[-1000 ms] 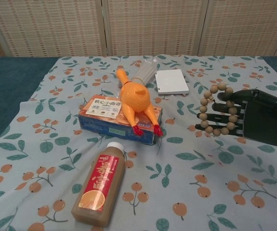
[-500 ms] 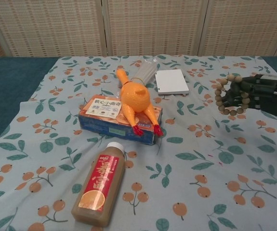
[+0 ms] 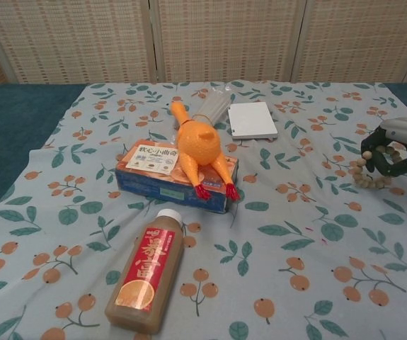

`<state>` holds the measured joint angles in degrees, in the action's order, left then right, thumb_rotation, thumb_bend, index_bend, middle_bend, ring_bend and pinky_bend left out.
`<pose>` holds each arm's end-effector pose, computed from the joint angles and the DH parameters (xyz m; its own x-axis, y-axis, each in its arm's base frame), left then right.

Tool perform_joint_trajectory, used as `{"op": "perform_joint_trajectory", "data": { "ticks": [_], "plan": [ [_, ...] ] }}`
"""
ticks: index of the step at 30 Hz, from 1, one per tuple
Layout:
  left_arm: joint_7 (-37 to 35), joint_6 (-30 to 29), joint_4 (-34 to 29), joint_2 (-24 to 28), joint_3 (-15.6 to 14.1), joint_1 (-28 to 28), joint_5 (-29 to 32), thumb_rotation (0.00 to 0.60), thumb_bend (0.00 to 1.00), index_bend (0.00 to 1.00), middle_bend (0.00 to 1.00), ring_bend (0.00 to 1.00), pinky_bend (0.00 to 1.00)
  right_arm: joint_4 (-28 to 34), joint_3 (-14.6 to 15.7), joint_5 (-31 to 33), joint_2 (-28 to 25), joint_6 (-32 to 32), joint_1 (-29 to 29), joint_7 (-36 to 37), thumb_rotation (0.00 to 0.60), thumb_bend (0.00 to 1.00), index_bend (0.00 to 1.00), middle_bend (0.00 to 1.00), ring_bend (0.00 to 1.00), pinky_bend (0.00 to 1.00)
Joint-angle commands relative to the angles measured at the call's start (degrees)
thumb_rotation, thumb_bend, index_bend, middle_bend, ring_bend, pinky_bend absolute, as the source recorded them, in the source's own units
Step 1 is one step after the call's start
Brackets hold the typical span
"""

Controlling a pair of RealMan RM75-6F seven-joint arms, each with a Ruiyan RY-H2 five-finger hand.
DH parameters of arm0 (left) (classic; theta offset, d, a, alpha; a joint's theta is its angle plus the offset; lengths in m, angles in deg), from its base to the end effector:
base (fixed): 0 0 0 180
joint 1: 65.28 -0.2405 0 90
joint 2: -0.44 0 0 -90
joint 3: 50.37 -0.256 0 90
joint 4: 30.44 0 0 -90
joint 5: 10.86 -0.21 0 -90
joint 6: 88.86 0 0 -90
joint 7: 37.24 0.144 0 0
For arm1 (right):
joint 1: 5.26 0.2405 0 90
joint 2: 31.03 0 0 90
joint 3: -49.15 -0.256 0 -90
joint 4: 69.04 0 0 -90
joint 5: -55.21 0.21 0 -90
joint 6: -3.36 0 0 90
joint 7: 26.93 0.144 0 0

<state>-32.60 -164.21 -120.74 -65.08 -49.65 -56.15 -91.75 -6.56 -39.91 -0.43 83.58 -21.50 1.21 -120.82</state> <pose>-0.3265 0.1949 0.1324 0.4669 0.1777 0.8663 0.8804 -0.0012 -0.4743 -0.2875 -0.3517 0.0308 0.5329 -0.3217 0.7826 -0.8438 -0.2715 0.4630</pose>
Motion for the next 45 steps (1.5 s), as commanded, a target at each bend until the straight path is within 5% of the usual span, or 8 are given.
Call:
{"op": "perform_joint_trajectory", "data": {
  "ticks": [1, 4, 9, 23, 29, 36, 45],
  "plan": [
    [-0.1, 0.0, 0.0, 0.1, 0.0, 0.0, 0.1, 0.6, 0.43, 0.0, 0.0, 0.0, 0.15, -5.4, -1.9, -0.3, 1.2, -3.8, 1.7, -9.2, 0.6, 1.0, 0.52, 0.62, 0.2, 0.05],
    [-0.3, 0.0, -0.1, 0.2, 0.1, 0.0, 0.1, 0.6, 0.43, 0.0, 0.0, 0.0, 0.15, -4.3, 0.8, 0.4, -0.1, -3.3, 0.3, -8.4, 0.6, 0.98, 0.46, 0.57, 0.18, 0.02],
    [-0.7, 0.1, 0.0, 0.2, 0.1, 0.1, 0.0, 0.6, 0.43, 0.0, 0.0, 0.0, 0.15, 1.5, 5.4, 0.8, -2.9, -2.8, -3.8, -6.6, 0.599, 0.76, 0.37, 0.53, 0.15, 0.0],
    [-0.7, 0.2, 0.1, 0.2, 0.0, 0.1, -0.1, 0.6, 0.43, 0.0, 0.0, 0.0, 0.15, 16.4, 14.2, -2.2, -10.3, 3.1, -13.8, -3.8, 0.412, 0.3, 0.12, 0.34, 0.03, 0.0],
    [-0.5, -0.5, -0.3, 0.5, -0.1, -0.1, -0.4, 0.6, 0.43, 0.0, 0.0, 0.0, 0.15, 23.3, 10.6, 1.6, -8.6, 3.0, -19.1, -3.4, 0.401, 0.26, 0.0, 0.15, 0.0, 0.0],
    [0.1, 0.3, -0.2, 0.4, -0.2, 0.1, -0.2, 0.6, 0.42, 0.0, 0.0, 0.0, 0.15, 27.3, 3.4, 6.2, -6.8, -5.6, -23.3, -9.4, 0.411, 0.26, 0.0, 0.08, 0.0, 0.0],
    [1.6, -0.8, -1.0, 0.2, -0.4, -0.2, -0.8, 0.6, 0.42, 0.0, 0.0, 0.0, 0.15, 23.6, 4.4, 8.6, -4.6, -8.2, -21.2, -12.8, 0.413, 0.26, 0.0, 0.07, 0.0, 0.0]
  ]
}}
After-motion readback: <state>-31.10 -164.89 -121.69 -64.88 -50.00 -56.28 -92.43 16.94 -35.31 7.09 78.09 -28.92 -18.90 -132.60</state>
